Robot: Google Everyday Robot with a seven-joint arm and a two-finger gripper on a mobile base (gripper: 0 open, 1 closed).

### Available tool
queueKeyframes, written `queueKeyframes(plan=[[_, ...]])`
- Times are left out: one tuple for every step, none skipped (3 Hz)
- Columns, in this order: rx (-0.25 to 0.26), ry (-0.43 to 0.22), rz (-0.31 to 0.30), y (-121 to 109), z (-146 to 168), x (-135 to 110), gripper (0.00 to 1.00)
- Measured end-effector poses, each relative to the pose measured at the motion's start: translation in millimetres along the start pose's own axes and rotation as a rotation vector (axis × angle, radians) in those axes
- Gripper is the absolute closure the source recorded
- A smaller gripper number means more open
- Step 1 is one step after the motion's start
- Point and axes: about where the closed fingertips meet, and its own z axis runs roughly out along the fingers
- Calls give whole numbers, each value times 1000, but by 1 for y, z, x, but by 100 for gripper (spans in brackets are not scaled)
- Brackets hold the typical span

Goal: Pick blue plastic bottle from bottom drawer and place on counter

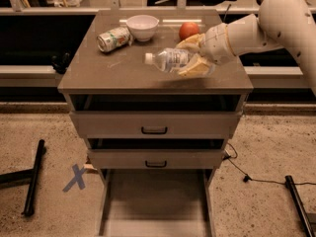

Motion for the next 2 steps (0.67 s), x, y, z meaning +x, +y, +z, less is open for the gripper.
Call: queueKeyframes(plan=[[-19,19,12,-7,6,-2,32],[-42,31,33,-13,17,1,0]])
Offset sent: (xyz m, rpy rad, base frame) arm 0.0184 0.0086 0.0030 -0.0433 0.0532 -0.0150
